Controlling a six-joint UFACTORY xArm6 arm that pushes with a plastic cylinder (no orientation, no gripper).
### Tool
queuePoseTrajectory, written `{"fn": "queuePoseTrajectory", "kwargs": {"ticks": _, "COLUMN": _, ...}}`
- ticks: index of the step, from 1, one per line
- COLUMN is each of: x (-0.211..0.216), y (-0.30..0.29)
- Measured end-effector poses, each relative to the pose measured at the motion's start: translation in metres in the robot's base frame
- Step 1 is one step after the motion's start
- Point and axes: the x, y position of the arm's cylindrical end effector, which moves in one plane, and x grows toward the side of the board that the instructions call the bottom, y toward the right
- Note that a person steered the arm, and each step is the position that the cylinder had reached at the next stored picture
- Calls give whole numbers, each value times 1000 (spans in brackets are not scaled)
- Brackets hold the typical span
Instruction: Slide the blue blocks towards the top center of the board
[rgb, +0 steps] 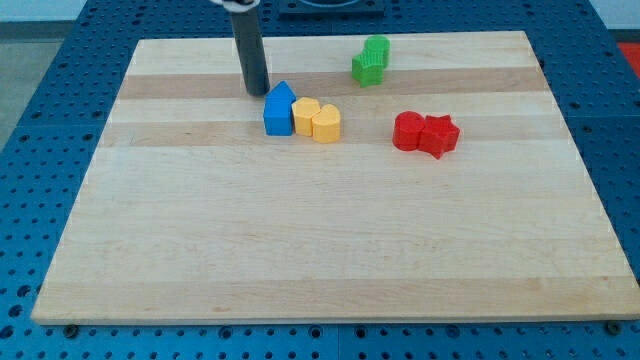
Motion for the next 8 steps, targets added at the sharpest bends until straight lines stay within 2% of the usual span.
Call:
{"fn": "queuePoseTrajectory", "kwargs": {"ticks": 1, "x": 2, "y": -30}}
{"fn": "queuePoseTrajectory", "kwargs": {"ticks": 2, "x": 79, "y": -38}}
{"fn": "queuePoseTrajectory", "kwargs": {"ticks": 3, "x": 143, "y": -9}}
{"fn": "queuePoseTrajectory", "kwargs": {"ticks": 4, "x": 131, "y": 42}}
{"fn": "queuePoseTrajectory", "kwargs": {"ticks": 5, "x": 105, "y": 49}}
{"fn": "queuePoseTrajectory", "kwargs": {"ticks": 7, "x": 99, "y": 19}}
{"fn": "queuePoseTrajectory", "kwargs": {"ticks": 8, "x": 69, "y": 18}}
